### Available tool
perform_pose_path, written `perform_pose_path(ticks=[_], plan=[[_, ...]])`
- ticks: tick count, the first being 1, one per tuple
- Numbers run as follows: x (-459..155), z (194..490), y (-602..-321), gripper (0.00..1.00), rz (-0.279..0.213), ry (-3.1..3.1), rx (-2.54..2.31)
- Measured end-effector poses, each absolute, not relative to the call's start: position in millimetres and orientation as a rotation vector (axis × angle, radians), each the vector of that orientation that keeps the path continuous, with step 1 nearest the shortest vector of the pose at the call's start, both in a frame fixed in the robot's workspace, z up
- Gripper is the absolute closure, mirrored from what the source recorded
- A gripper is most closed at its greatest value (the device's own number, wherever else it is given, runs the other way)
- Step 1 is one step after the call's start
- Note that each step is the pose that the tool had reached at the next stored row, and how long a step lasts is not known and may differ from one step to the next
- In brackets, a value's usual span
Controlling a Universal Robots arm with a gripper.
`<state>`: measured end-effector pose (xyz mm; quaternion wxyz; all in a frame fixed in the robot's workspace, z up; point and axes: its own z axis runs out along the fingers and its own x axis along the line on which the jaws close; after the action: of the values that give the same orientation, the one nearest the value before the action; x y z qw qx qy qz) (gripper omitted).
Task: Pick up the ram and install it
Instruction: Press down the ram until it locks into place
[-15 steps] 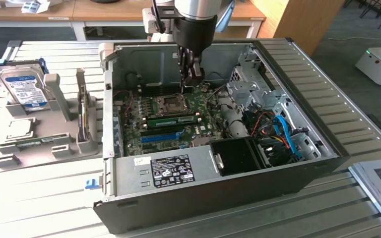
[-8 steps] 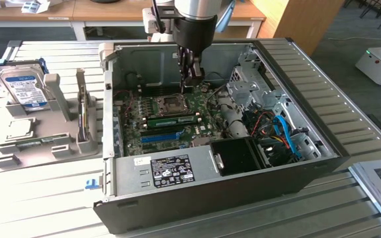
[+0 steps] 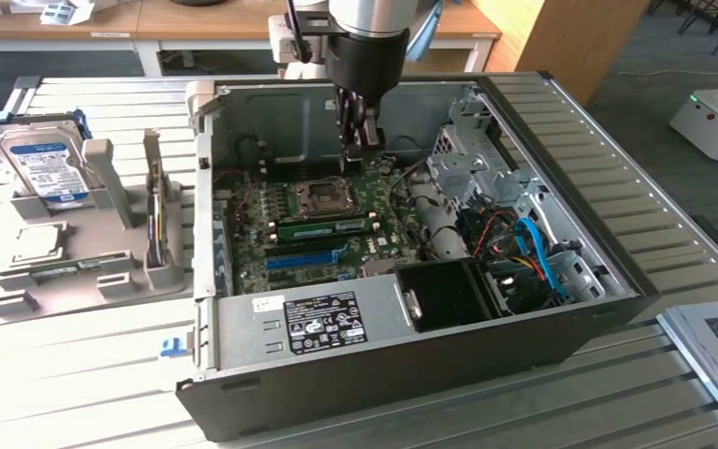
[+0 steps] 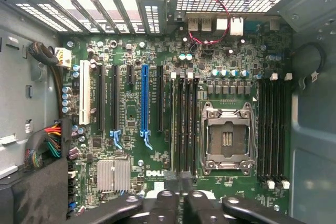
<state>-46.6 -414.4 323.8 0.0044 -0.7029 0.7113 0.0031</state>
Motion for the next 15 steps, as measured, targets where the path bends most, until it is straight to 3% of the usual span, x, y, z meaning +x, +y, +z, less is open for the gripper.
perform_pose_path(ticks=[15], plan=[[-46.3, 323.8, -414.4, 0.90, 0.011, 2.228, -2.201]])
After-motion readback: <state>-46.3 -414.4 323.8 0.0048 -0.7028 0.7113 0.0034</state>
